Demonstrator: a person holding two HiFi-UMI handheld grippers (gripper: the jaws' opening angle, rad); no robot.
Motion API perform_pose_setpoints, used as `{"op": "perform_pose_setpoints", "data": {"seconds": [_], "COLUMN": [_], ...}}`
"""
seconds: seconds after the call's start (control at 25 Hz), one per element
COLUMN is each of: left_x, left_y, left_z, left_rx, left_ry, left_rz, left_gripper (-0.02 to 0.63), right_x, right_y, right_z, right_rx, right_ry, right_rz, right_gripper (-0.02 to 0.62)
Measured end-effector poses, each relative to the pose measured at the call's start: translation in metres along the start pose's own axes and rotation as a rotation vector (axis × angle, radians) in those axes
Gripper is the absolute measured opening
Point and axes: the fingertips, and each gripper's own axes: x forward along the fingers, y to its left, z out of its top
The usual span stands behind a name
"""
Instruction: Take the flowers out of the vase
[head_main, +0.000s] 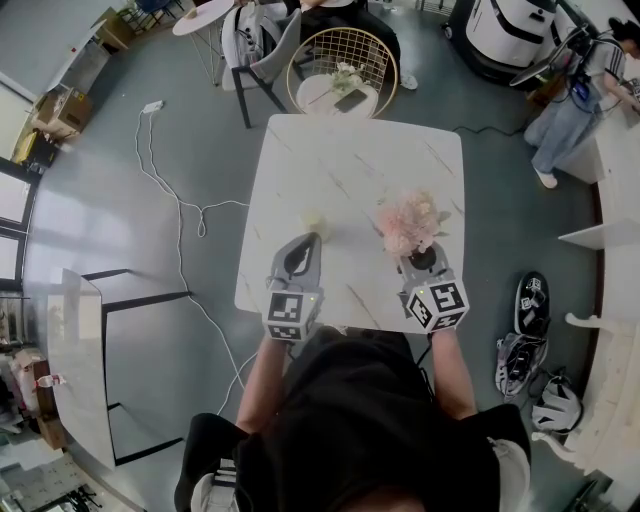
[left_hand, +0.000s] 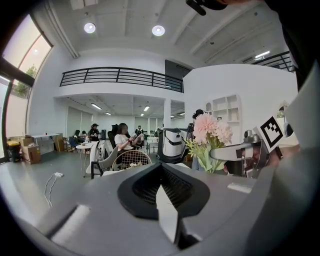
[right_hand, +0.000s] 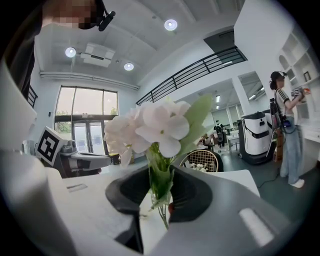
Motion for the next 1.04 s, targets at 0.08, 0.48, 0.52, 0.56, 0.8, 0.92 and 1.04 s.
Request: {"op": "perform_pose_setpoints", "data": {"seconds": [0.08, 0.48, 0.52, 0.56, 0.8, 0.92, 1.04], "left_x": [-0.0002, -0.0021, -0.0023, -0.0026, -0.0047, -0.0053, -0.0062], "left_y": [0.0011, -0.0021, -0.0021, -0.0021, -0.0004, -0.0009, -0.0017], "left_z": [0.0002, -0.0015, -0.0012, -0.0012, -0.0020, -0.0012, -0.0001], "left_rx": [0.002, 0.003, 0.002, 0.002, 0.000, 0.000, 0.002], "left_ry": [0.000, 0.005, 0.006, 0.006, 0.008, 0.008, 0.008], "left_rz": [0.001, 0.001, 0.002, 0.003, 0.012, 0.013, 0.012], "left_gripper": [0.006, 0.006, 0.006, 0.006, 0.006, 0.006, 0.006], "right_x": [0.0011, 0.0005, 0.0005, 0.0004, 0.0003, -0.0007, -0.0017], "right_y": [0.0010, 0.0028, 0.0031, 0.0034, 0.0044, 0.0041, 0.0044], "right_z": [-0.0009, -0.0022, -0.0025, -0.0028, -0.0023, -0.0012, -0.0007], "right_rx": [-0.001, 0.000, 0.000, 0.001, 0.003, 0.002, 0.002], "right_ry": [0.003, 0.006, 0.007, 0.009, 0.008, 0.007, 0.007], "right_rz": [0.001, 0.007, 0.008, 0.009, 0.017, 0.015, 0.013], "right_gripper": [0.107, 0.107, 0.107, 0.107, 0.107, 0.107, 0.107]}}
